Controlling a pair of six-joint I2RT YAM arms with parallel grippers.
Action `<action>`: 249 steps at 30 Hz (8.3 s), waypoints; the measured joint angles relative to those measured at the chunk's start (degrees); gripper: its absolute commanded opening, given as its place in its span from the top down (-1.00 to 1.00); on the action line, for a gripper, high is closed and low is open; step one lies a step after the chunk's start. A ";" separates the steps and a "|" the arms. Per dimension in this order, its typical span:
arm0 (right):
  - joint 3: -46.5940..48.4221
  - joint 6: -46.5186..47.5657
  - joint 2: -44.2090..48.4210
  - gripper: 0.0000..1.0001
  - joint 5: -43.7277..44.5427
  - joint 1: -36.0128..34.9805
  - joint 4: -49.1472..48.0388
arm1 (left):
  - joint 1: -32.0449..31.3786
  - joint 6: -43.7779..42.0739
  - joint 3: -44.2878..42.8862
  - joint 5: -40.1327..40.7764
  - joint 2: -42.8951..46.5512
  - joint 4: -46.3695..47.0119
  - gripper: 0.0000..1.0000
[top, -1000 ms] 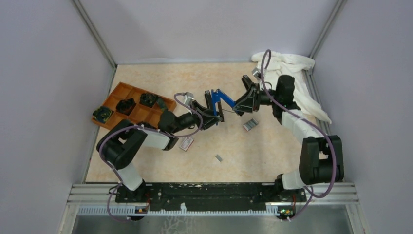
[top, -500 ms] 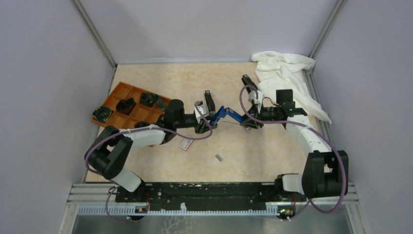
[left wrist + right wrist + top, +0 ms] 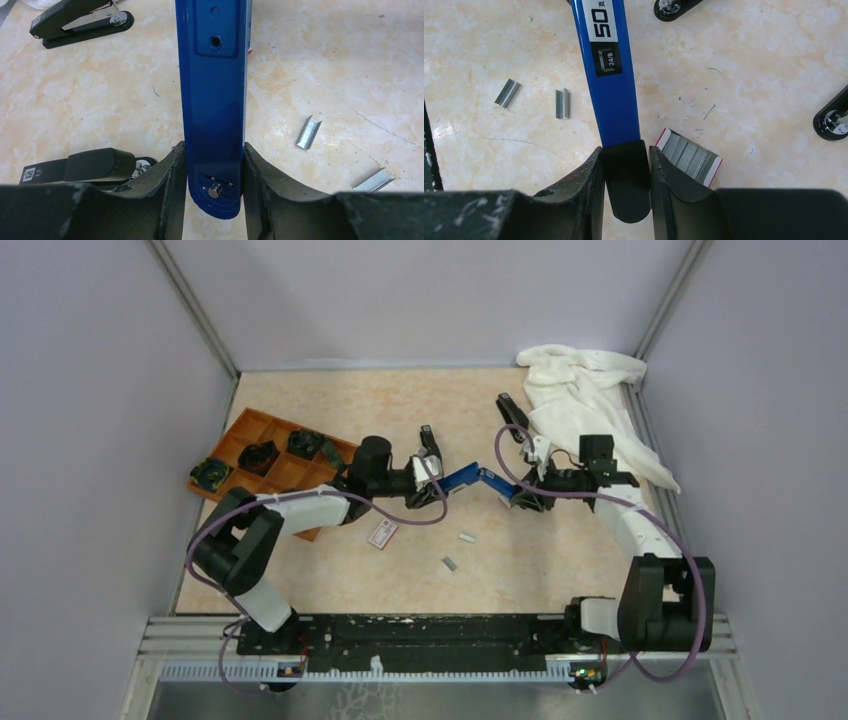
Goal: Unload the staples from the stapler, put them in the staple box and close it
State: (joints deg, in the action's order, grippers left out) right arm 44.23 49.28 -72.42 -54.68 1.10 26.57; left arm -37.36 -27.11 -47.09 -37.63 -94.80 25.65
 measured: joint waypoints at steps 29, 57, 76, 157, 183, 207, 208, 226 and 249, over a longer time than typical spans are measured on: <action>5.25 -33.81 8.74 1.00 -19.10 0.31 -0.24 | -14.01 50.51 6.95 14.43 -6.82 55.63 0.24; 2.14 -51.58 8.83 1.00 -20.72 0.70 -16.65 | -18.45 30.58 25.92 34.93 17.94 43.85 -0.99; 2.14 -47.23 6.78 1.00 -17.33 0.70 -12.50 | -18.40 17.09 23.56 58.01 23.12 17.77 -0.99; 58.42 -49.35 -50.23 0.40 49.51 -13.35 7.80 | -18.36 21.29 27.80 73.00 24.90 20.83 -0.99; 55.19 -47.98 -43.89 0.18 35.23 -13.38 5.20 | -18.36 21.29 28.39 72.98 25.73 21.97 -0.99; 46.60 -47.32 -32.85 0.01 9.60 -14.49 -3.89 | -18.36 21.29 30.23 72.96 27.45 23.21 -0.99; 46.56 -47.28 -32.87 0.01 9.75 -14.86 -3.82 | -18.36 21.29 30.32 72.96 27.54 23.28 -0.99; 53.20 -42.36 -41.55 -0.04 23.93 -24.48 2.75 | -18.36 21.29 31.41 72.96 28.61 24.76 -0.99; 62.01 -49.33 -51.06 -0.17 47.01 -32.70 9.31 | -18.36 21.29 32.50 72.96 29.40 25.86 -0.99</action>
State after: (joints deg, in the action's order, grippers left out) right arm 106.24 -0.05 -123.48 -7.66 -31.59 35.88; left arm -55.72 -5.82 -14.59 35.33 -65.41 51.51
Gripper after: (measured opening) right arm 0.582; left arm 0.995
